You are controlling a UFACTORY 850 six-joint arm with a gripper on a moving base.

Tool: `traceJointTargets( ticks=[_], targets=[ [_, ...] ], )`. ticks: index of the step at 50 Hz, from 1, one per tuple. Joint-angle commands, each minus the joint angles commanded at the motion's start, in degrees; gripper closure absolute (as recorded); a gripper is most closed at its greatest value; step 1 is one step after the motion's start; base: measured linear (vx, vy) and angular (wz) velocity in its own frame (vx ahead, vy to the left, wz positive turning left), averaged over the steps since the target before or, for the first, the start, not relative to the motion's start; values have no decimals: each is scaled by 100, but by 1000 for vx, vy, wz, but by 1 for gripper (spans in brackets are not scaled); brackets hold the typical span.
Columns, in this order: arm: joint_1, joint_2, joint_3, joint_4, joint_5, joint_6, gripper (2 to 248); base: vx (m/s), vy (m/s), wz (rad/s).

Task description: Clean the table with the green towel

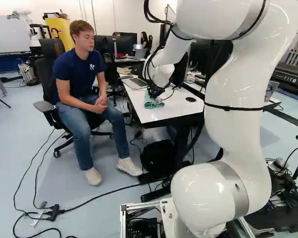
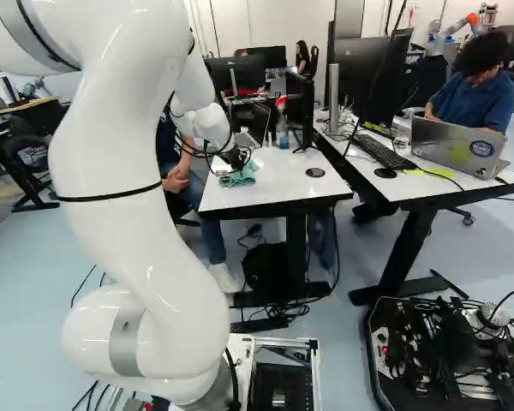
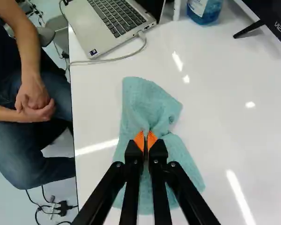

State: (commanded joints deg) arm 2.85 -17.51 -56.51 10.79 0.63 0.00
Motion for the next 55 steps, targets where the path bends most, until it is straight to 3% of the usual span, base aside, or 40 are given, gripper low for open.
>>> traceJointTargets(
  ticks=[19,55],
  targets=[
    [-186,306,368,0,0,0,218,0,0,0],
    [-39,-535,-662,0,0,0,218,0,0,0]
  ],
)
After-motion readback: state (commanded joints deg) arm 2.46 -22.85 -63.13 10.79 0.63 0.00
